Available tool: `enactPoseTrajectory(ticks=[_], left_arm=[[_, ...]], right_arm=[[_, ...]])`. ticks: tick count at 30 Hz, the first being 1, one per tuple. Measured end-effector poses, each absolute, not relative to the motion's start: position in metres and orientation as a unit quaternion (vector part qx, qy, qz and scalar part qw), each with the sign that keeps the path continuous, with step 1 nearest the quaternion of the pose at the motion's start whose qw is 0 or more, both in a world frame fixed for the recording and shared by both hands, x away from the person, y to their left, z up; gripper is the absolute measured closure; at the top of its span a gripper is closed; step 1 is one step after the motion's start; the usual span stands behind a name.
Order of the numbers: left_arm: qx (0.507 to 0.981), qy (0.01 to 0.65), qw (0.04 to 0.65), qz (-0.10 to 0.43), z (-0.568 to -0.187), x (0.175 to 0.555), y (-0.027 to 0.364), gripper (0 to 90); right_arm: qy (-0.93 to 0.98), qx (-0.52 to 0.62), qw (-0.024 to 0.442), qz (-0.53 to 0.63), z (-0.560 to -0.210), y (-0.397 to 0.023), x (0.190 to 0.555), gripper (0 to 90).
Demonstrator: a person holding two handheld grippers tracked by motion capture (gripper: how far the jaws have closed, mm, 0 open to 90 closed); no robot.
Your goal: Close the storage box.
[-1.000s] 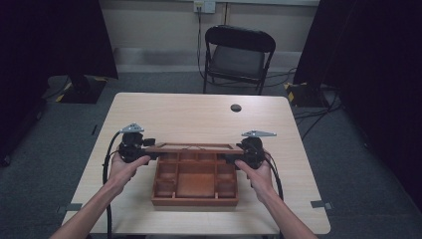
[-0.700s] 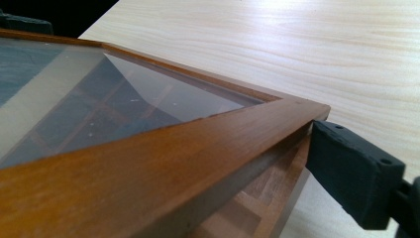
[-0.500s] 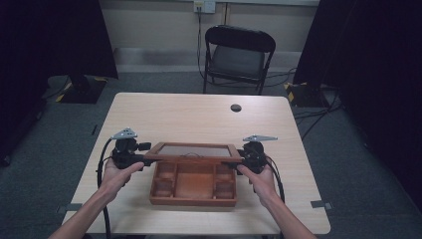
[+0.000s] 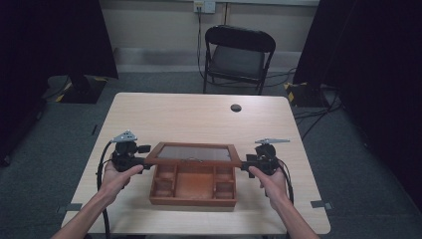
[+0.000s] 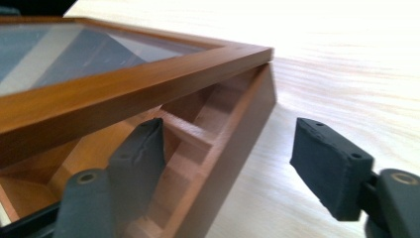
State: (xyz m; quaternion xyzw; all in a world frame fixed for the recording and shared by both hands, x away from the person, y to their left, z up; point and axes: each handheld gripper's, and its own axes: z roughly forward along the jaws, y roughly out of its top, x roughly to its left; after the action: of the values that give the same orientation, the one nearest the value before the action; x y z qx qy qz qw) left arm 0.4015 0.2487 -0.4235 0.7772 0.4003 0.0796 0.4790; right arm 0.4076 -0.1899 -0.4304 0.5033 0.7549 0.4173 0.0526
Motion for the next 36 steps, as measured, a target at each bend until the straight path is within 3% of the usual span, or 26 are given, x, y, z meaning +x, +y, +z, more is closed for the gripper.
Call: enactPoseTrajectory(ticks=[8, 17, 19, 24, 36], left_arm=[[0.776, 0.407, 0.475, 0.081, -0.425, 0.4, 0.25, 19.5], [0.781, 0.402, 0.471, 0.082, -0.425, 0.398, 0.25, 20.0], [0.782, 0.402, 0.469, 0.08, -0.425, 0.398, 0.25, 20.0], [0.781, 0.408, 0.466, 0.082, -0.427, 0.394, 0.25, 20.2], [0.788, 0.406, 0.457, 0.075, -0.43, 0.392, 0.25, 20.3]], right_arm=[[0.761, 0.491, 0.056, 0.42, -0.421, -0.197, 0.411, 38.2], [0.758, 0.496, 0.073, 0.416, -0.419, -0.204, 0.412, 40.2], [0.747, 0.499, 0.083, 0.431, -0.412, -0.209, 0.412, 45.1], [0.741, 0.478, 0.089, 0.463, -0.391, -0.2, 0.409, 46.7], [0.774, 0.361, 0.033, 0.52, -0.346, -0.145, 0.4, 71.2]])
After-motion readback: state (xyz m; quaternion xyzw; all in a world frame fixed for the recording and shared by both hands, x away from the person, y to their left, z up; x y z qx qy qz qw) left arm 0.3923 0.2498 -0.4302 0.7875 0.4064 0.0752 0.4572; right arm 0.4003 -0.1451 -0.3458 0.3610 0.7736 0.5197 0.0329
